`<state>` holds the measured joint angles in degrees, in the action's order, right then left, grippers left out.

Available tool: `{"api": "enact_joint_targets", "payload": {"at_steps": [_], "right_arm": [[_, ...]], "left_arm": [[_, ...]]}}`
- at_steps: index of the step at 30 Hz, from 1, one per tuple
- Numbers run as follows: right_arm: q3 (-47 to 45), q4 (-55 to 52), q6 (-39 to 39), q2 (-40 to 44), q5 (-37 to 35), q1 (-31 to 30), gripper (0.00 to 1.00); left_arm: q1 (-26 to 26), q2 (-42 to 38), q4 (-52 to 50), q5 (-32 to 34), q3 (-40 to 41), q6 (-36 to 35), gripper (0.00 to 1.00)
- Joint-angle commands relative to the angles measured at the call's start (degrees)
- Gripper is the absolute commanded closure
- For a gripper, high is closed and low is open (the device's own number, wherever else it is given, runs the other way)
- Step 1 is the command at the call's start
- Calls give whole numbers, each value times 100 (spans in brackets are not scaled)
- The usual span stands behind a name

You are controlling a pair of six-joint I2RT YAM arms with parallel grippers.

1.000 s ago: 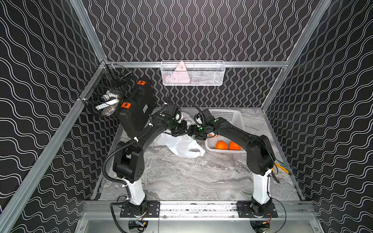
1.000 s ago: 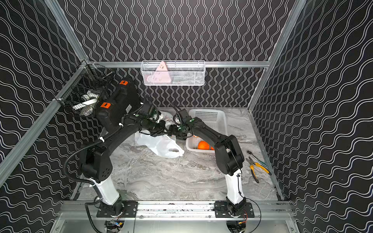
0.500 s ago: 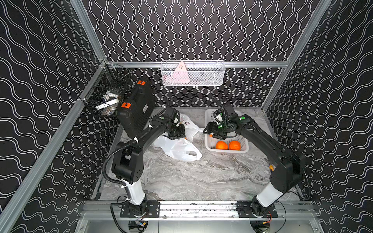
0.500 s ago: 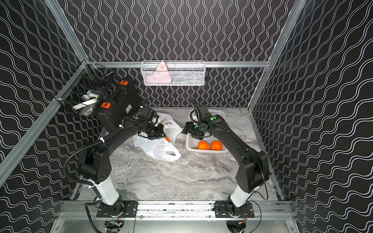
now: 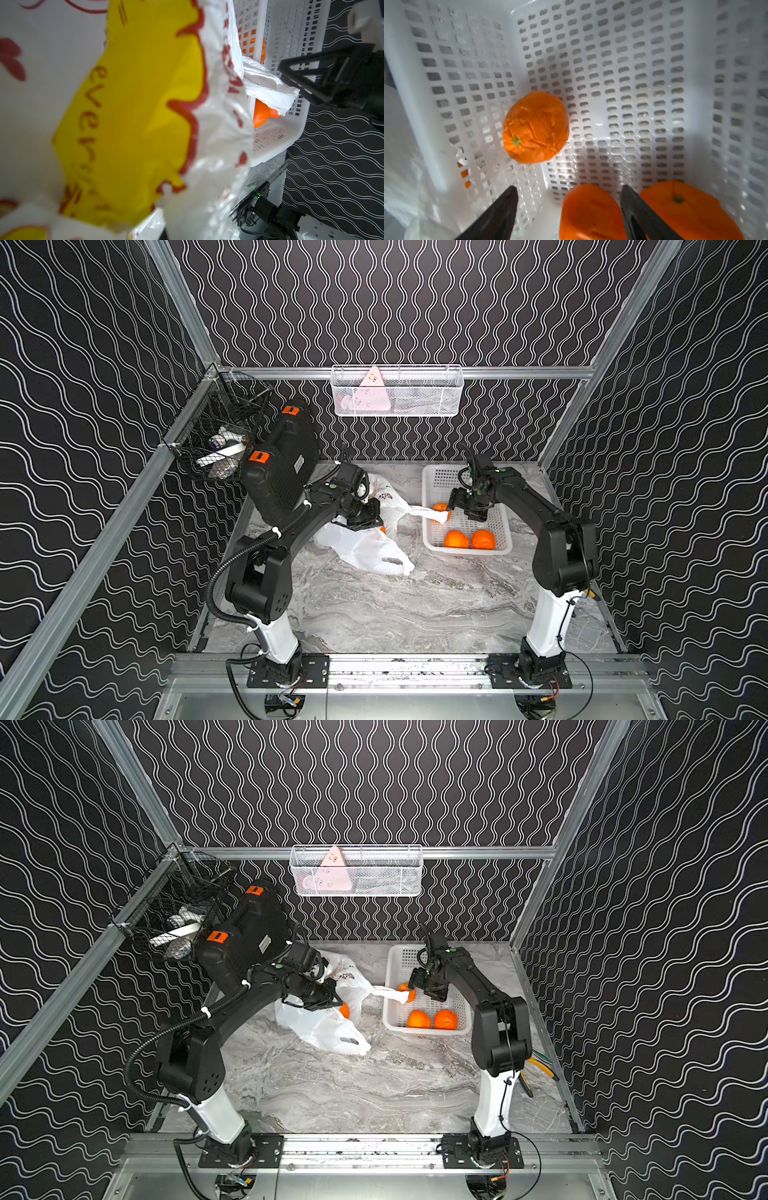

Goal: Place the oranges into plastic bags & tie knots
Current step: Pick up the orange from the basket.

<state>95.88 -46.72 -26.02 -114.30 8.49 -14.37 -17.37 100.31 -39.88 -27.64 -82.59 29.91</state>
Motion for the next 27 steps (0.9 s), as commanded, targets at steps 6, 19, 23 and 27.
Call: {"api": "enact_joint_targets", "payload": {"at_steps": [6,19,23,27], "right_arm": [[432,385,-191,-795,394,2,14],[644,418,-406,-1219,541,-128,31],[747,170,-243,-1032,143,-17,46],[592,-8,-60,-454,-187,107,54]], "left_arm": [[10,-8,2,-56,-24,-160,100],[23,74,-62,-27,-104,-218,100],[31,51,-138,17,-122,-290,100],[74,6,-119,0,-41,-324,100]]}}
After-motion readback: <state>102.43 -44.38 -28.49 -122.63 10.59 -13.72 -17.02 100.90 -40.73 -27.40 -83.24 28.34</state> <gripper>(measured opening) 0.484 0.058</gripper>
